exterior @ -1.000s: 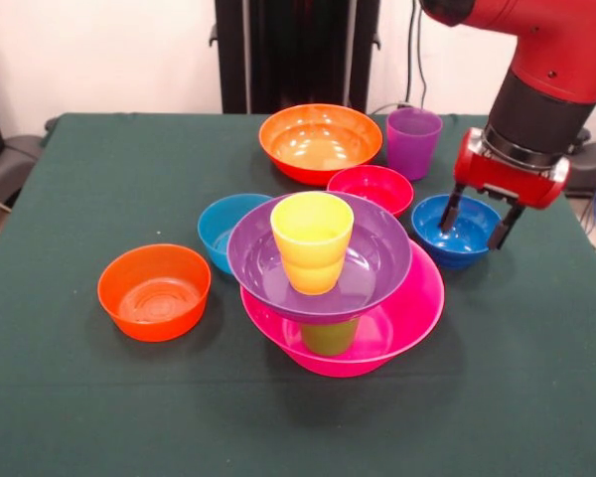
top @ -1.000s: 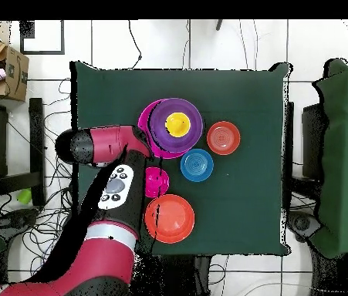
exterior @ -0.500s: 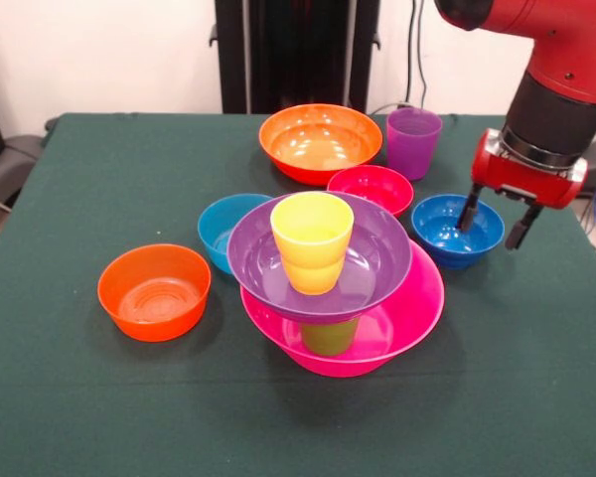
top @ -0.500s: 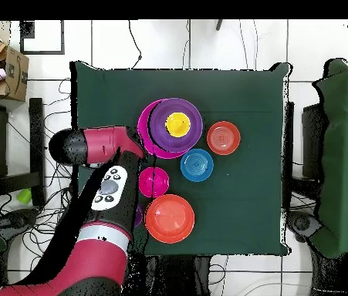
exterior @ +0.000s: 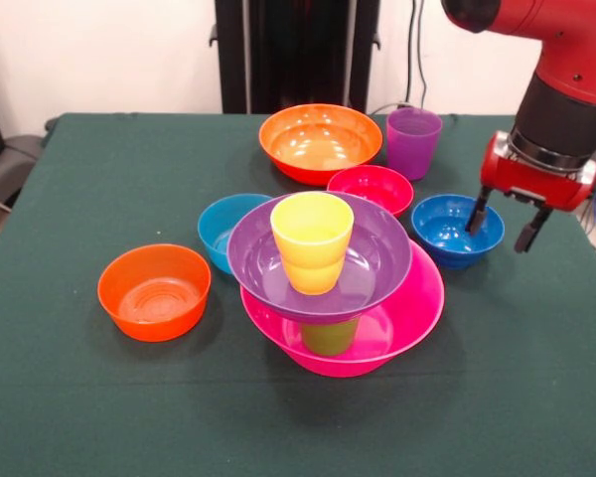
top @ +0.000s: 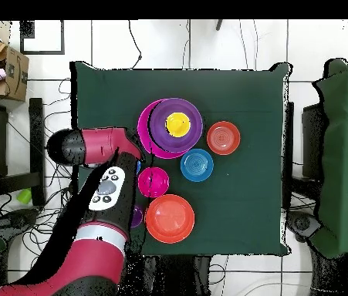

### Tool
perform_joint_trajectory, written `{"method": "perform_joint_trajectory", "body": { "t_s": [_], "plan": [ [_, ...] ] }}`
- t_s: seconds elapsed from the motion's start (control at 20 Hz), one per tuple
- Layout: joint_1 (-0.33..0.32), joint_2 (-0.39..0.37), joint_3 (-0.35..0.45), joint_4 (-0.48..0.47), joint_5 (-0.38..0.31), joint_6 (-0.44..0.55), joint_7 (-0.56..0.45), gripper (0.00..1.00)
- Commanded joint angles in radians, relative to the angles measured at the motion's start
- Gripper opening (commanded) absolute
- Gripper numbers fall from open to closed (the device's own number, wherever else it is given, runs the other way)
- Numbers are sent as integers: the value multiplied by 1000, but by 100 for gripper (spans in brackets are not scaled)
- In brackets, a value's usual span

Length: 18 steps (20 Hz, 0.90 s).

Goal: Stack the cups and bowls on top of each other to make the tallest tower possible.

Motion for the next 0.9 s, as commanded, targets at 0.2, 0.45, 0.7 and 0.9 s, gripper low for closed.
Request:
{"method": "perform_joint_trajectory", "body": {
  "t_s": [0.2, 0.45, 0.7, 0.9],
  "plan": [
    [-21, 82, 46, -1, 1, -127, 160, 100],
    [2, 90, 33, 15, 10, -114, 171, 100],
    [32, 90, 34, 39, 26, -124, 199, 100],
    [41, 81, 42, 62, 40, -111, 203, 100]
  ]
}}
